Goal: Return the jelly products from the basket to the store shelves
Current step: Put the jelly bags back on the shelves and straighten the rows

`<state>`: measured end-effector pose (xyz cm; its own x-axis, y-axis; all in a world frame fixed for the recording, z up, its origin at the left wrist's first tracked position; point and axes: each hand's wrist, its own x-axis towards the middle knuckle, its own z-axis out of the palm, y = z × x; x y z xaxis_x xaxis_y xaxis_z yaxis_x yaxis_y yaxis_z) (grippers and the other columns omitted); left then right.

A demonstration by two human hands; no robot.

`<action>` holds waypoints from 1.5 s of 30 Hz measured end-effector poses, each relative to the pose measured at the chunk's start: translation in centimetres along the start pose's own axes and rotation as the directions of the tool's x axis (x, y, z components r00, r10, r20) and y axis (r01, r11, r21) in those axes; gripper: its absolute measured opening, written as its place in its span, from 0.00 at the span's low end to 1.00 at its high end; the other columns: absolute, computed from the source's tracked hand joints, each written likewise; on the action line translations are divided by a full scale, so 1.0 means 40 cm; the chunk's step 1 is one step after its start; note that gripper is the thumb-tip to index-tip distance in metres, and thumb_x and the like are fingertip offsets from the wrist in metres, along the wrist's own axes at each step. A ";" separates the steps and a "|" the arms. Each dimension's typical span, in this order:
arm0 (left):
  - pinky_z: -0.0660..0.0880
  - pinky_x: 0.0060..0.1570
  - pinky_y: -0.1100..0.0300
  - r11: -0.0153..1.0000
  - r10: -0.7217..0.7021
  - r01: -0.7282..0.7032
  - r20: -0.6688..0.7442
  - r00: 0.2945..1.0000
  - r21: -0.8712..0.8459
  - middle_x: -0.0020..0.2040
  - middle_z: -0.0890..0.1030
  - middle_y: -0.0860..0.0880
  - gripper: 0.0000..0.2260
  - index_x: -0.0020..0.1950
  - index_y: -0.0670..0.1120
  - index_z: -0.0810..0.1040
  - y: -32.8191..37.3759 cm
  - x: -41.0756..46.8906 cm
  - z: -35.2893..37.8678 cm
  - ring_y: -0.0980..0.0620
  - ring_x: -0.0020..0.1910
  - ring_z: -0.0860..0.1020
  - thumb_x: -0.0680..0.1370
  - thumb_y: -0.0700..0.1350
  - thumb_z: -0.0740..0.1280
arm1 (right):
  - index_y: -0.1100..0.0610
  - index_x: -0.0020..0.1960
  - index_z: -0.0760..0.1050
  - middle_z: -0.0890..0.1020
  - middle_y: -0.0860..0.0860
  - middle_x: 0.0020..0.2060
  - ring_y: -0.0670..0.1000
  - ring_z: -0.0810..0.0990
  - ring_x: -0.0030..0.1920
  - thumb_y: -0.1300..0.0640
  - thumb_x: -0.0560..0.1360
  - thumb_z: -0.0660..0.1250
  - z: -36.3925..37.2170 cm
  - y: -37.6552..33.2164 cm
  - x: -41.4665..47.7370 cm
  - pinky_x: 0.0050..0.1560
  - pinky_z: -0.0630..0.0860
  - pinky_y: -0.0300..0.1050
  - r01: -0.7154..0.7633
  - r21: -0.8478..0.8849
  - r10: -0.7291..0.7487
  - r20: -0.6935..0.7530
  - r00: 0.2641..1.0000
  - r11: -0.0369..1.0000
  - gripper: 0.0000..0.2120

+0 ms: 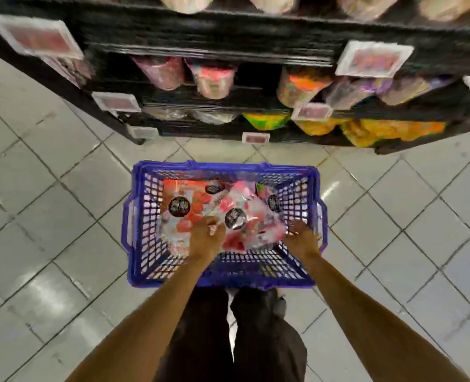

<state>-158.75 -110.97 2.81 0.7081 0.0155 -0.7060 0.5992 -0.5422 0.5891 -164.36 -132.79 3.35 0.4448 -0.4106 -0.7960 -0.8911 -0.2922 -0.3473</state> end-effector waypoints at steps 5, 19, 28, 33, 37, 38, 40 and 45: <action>0.68 0.68 0.50 0.948 0.060 -0.069 0.040 0.997 0.309 0.69 0.74 0.40 0.30 0.73 0.40 0.67 -0.072 0.147 0.088 0.41 0.69 0.71 0.75 0.50 0.71 | 0.58 0.66 0.69 0.81 0.54 0.51 0.58 0.80 0.50 0.65 0.75 0.66 0.093 0.052 0.130 0.32 0.69 0.36 0.020 -0.069 -0.022 -0.030 0.999 0.997 0.21; 0.75 0.41 0.54 0.891 0.084 -0.074 -0.002 0.996 0.449 0.56 0.81 0.40 0.26 0.68 0.38 0.70 -0.074 0.133 0.013 0.42 0.49 0.80 0.77 0.53 0.70 | 0.52 0.53 0.78 0.82 0.54 0.48 0.56 0.79 0.55 0.61 0.80 0.64 0.059 0.065 0.111 0.55 0.77 0.48 0.309 0.127 -0.328 0.175 0.928 0.943 0.06; 0.72 0.45 0.60 0.986 -0.135 0.134 0.007 0.991 0.101 0.46 0.83 0.46 0.26 0.71 0.41 0.69 -0.081 0.156 -0.048 0.54 0.40 0.78 0.78 0.53 0.68 | 0.60 0.51 0.77 0.80 0.54 0.43 0.54 0.80 0.44 0.56 0.80 0.66 0.106 -0.081 0.209 0.47 0.79 0.45 -0.142 0.597 0.165 0.016 0.986 0.790 0.07; 0.73 0.41 0.61 0.980 -0.199 0.199 0.005 0.980 -0.012 0.51 0.80 0.45 0.18 0.61 0.44 0.74 -0.085 0.170 -0.029 0.53 0.43 0.76 0.75 0.47 0.73 | 0.66 0.59 0.74 0.82 0.59 0.48 0.58 0.82 0.47 0.61 0.69 0.77 0.139 -0.030 0.212 0.43 0.82 0.44 -0.133 0.516 0.106 0.081 0.991 0.846 0.22; 0.76 0.27 0.70 0.974 -0.173 0.178 0.047 0.984 -0.137 0.50 0.82 0.40 0.16 0.55 0.40 0.76 -0.092 0.153 -0.027 0.53 0.36 0.80 0.71 0.32 0.75 | 0.63 0.67 0.68 0.79 0.58 0.58 0.59 0.79 0.58 0.62 0.65 0.80 0.190 0.011 0.185 0.58 0.77 0.50 -0.254 0.366 0.233 0.101 0.967 0.895 0.35; 0.74 0.26 0.71 0.974 -0.170 0.174 0.038 0.985 -0.143 0.49 0.82 0.40 0.16 0.56 0.38 0.76 -0.090 0.148 -0.028 0.57 0.33 0.80 0.71 0.31 0.74 | 0.63 0.63 0.71 0.80 0.56 0.55 0.56 0.80 0.56 0.60 0.64 0.81 0.202 0.016 0.177 0.59 0.76 0.49 -0.296 0.352 0.286 0.080 0.955 0.888 0.32; 0.73 0.24 0.71 0.974 -0.170 0.172 0.028 0.985 -0.148 0.45 0.82 0.42 0.15 0.56 0.36 0.77 -0.080 0.136 -0.039 0.59 0.29 0.80 0.72 0.32 0.74 | 0.64 0.53 0.77 0.84 0.53 0.46 0.54 0.82 0.47 0.60 0.63 0.81 0.214 0.023 0.160 0.57 0.79 0.50 -0.363 0.435 0.342 0.129 0.931 0.824 0.22; 0.78 0.34 0.62 0.978 -0.156 0.165 0.075 0.985 -0.130 0.42 0.83 0.46 0.14 0.53 0.47 0.75 -0.014 0.073 -0.112 0.56 0.34 0.81 0.71 0.40 0.77 | 0.59 0.45 0.77 0.83 0.57 0.46 0.57 0.82 0.48 0.59 0.67 0.79 0.124 0.006 0.081 0.56 0.79 0.54 -0.353 0.474 0.331 0.134 0.934 0.807 0.13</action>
<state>-155.33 -106.86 2.19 0.5759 0.0374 -0.8167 0.7511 -0.4188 0.5104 -163.60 -129.91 -1.78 0.1090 -0.3642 -0.9249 -0.9186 0.3188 -0.2337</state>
